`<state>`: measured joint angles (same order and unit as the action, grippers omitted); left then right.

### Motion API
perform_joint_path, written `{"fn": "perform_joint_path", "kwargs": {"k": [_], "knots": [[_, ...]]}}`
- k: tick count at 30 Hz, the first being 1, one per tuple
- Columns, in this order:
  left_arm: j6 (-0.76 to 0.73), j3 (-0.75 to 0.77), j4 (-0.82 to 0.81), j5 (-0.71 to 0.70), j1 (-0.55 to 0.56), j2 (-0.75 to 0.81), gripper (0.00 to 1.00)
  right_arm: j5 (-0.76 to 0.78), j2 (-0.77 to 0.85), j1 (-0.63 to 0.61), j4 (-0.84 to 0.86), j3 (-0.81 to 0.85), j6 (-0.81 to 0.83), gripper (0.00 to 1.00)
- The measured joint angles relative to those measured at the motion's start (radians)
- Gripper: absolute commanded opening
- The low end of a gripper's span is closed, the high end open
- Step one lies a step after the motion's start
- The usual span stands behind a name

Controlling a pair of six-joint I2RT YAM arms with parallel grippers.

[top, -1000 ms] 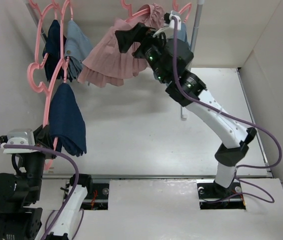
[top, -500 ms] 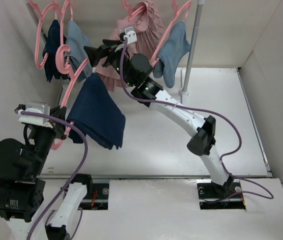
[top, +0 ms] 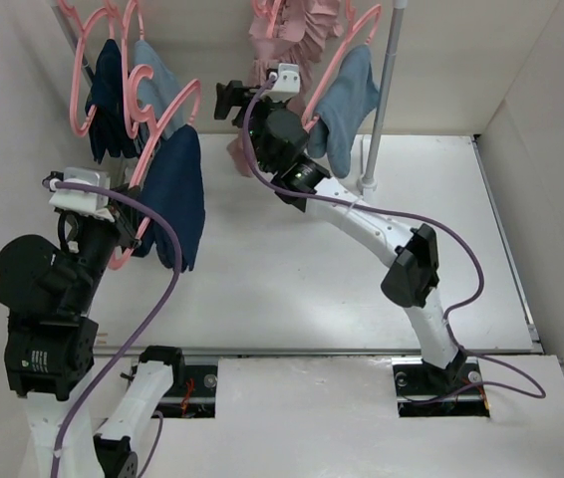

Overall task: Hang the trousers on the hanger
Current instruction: Place the hanger at the clothesline.

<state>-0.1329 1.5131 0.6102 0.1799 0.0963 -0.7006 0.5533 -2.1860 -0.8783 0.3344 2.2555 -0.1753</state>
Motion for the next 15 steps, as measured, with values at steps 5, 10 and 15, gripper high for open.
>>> {"fn": "perform_joint_path", "kwargs": {"k": [5,10,15], "knots": [[0.001,-0.006,-0.108,0.0,0.0,-0.034,0.0,0.031,0.056,0.021,-0.007,-0.069,0.022,0.91],[0.015,-0.028,-0.281,0.001,0.0,-0.152,0.0,0.033,0.133,0.019,-0.011,-0.155,0.042,0.91],[0.026,-0.026,-0.429,0.006,0.0,-0.315,0.0,0.029,0.2,0.018,-0.009,-0.228,0.066,0.94]]}}
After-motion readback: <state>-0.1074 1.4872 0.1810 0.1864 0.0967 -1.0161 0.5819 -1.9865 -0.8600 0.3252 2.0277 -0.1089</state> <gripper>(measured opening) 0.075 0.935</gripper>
